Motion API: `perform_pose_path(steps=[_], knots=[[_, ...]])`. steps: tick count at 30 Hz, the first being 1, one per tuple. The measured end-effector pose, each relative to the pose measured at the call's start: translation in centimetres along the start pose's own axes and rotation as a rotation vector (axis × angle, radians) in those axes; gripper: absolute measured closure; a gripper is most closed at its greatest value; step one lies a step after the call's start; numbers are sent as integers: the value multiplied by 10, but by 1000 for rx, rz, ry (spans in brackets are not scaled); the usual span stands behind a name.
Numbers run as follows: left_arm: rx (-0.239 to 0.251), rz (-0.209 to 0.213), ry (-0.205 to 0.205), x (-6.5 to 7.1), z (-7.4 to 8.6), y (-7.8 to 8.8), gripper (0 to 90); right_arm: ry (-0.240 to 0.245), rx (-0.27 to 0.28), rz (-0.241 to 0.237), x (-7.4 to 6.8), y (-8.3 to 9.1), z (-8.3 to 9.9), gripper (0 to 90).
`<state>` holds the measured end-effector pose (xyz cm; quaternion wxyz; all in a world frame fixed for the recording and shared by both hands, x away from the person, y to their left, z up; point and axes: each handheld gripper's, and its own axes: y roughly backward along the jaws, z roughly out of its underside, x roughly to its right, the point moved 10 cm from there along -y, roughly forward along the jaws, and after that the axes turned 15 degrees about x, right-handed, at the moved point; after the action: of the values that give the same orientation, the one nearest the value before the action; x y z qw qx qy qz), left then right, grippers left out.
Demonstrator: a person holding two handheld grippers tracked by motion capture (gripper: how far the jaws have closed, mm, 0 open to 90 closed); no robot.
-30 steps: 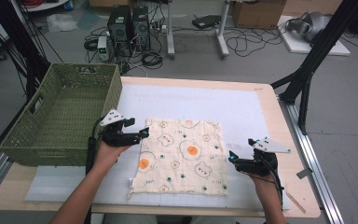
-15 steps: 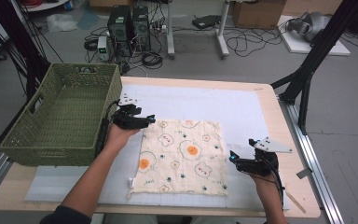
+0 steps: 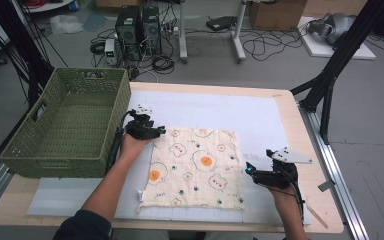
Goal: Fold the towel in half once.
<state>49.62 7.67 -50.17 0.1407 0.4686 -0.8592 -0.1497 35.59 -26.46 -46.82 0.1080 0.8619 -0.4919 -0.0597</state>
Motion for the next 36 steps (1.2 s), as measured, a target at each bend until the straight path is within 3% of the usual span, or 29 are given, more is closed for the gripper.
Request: perform_pose_path(steps=[1,2,3,5,10,12,15,16,18,23,24,29,33,34,36], knots=[[-20,-1,-19,1,3,-1,479,-2,-3,0,0,0,1,111],[-49,0,-82,4,9,-3,508,3,-4,1,0,-1,1,111],[-49,0,-82,4,9,-3,512,-4,-8,1,-1,-1,2,111],[-44,17,-130,11,9,-4,610,1,-14,-2,-2,-2,3,111],[-45,43,-124,16,9,-4,775,1,-20,-5,-4,-3,3,111],[-53,38,-142,20,9,-3,840,4,-22,-6,-4,-4,4,111],[-51,32,-128,20,9,-3,851,3,-34,-8,-5,-7,6,111],[-47,19,-91,17,9,-2,853,6,-39,-10,-5,-9,7,111],[-40,14,-76,16,8,-1,852,4,-45,-12,-7,-12,7,111],[10,21,-41,13,-2,5,849,11,-85,-48,-13,-23,9,111],[38,16,-18,11,-5,6,848,9,-97,-51,-13,-26,9,111],[46,11,10,5,-2,11,848,-15,-110,-54,-8,-40,7,111],[69,12,21,3,-2,14,848,-25,-114,-26,2,-57,2,124],[71,15,24,3,-2,14,848,-38,-116,-25,7,-65,-1,190],[70,18,29,3,0,14,847,-42,-127,-8,13,-76,-4,200]])
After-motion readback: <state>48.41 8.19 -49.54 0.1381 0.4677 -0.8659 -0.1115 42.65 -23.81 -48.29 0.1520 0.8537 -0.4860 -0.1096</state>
